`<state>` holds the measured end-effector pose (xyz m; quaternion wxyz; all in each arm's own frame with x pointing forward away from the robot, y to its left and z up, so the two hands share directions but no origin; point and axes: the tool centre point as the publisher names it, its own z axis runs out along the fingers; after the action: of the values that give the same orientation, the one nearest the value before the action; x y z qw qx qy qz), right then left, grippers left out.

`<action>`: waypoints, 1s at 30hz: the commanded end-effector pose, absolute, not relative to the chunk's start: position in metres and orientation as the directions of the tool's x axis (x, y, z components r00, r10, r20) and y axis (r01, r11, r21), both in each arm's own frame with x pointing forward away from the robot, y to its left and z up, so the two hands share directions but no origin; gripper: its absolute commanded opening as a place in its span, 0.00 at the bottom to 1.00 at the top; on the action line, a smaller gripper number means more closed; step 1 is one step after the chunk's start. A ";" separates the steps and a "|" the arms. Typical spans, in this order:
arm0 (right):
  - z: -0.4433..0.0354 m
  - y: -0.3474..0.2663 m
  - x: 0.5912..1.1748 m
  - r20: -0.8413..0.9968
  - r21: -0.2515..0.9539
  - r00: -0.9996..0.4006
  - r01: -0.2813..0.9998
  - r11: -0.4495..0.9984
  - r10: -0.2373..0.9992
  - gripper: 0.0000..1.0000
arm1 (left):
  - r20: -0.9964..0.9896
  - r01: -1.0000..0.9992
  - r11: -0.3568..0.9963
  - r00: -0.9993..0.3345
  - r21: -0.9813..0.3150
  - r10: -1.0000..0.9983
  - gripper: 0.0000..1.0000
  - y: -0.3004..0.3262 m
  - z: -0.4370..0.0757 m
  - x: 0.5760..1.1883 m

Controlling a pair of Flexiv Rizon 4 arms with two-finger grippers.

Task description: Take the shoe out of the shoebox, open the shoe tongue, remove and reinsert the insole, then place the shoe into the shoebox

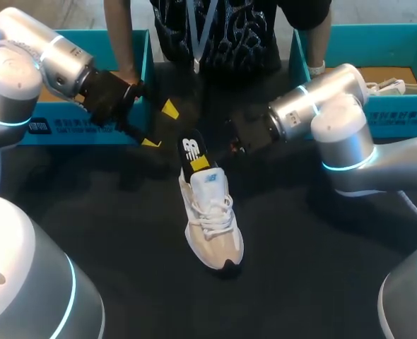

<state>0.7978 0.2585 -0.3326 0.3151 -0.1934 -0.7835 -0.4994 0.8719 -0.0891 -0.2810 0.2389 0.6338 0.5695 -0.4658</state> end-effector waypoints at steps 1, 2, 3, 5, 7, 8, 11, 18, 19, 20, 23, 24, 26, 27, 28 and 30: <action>-0.342 0.261 0.797 0.709 0.632 -0.705 0.627 0.456 -0.014 0.00 | -0.862 0.946 -0.233 -0.081 -0.224 0.500 1.00 -0.089 -0.280 0.870; -0.343 0.260 0.796 0.712 0.626 -0.702 0.629 0.461 -0.010 0.00 | -0.863 0.946 -0.233 -0.081 -0.224 0.499 1.00 -0.089 -0.280 0.870; -0.345 0.259 0.792 0.718 0.619 -0.696 0.634 0.464 -0.006 0.00 | -0.863 0.947 -0.232 -0.082 -0.224 0.499 1.00 -0.089 -0.280 0.870; -0.348 0.255 0.787 0.728 0.606 -0.686 0.645 0.465 0.002 0.00 | -0.863 0.947 -0.231 -0.082 -0.224 0.499 1.00 -0.088 -0.280 0.869; -0.351 0.252 0.782 0.737 0.590 -0.676 0.652 0.476 0.014 0.00 | -0.863 0.947 -0.229 -0.084 -0.225 0.498 1.00 -0.087 -0.281 0.868; -0.352 0.251 0.779 0.740 0.586 -0.673 0.656 0.476 0.017 0.00 | -0.863 0.947 -0.228 -0.086 -0.226 0.498 1.00 -0.087 -0.281 0.868; -0.354 0.247 0.774 0.747 0.575 -0.664 0.667 0.474 0.028 0.00 | -0.862 0.947 -0.228 -0.088 -0.228 0.499 1.00 -0.087 -0.282 0.866; -0.352 0.246 0.765 0.760 0.551 -0.649 0.673 0.494 0.036 0.00 | -0.863 0.947 -0.228 -0.089 -0.228 0.497 1.00 -0.088 -0.283 0.865; -0.352 0.247 0.765 0.761 0.548 -0.648 0.671 0.499 0.037 0.00 | -0.864 0.947 -0.228 -0.089 -0.228 0.496 1.00 -0.089 -0.283 0.865; -0.352 0.247 0.765 0.760 0.547 -0.648 0.670 0.501 0.037 0.00 | -0.864 0.947 -0.228 -0.088 -0.227 0.495 1.00 -0.089 -0.283 0.865; -0.348 0.250 0.770 0.746 0.562 -0.665 0.658 0.501 0.038 0.02 | -0.866 0.947 -0.230 -0.086 -0.225 0.493 1.00 -0.091 -0.283 0.865; -0.345 0.251 0.772 0.738 0.569 -0.674 0.653 0.500 0.040 0.19 | -0.866 0.947 -0.231 -0.085 -0.225 0.493 1.00 -0.092 -0.283 0.866; -0.341 0.251 0.776 0.728 0.577 -0.684 0.645 0.500 0.042 0.34 | -0.867 0.946 -0.234 -0.083 -0.223 0.492 1.00 -0.092 -0.283 0.866; -0.340 0.251 0.777 0.721 0.583 -0.691 0.640 0.501 0.043 0.37 | -0.867 0.946 -0.234 -0.083 -0.223 0.491 1.00 -0.092 -0.283 0.866; -0.337 0.251 0.779 0.719 0.586 -0.694 0.638 0.500 0.043 0.40 | -0.867 0.946 -0.234 -0.083 -0.223 0.491 1.00 -0.092 -0.283 0.866; -0.335 0.251 0.781 0.710 0.593 -0.703 0.631 0.500 0.044 0.41 | -0.867 0.946 -0.234 -0.083 -0.223 0.492 1.00 -0.092 -0.282 0.866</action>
<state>0.7808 0.2519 -0.3402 0.3273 -0.2093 -0.8006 -0.4562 0.8656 -0.0917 -0.2821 0.2438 0.6314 0.5690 -0.4670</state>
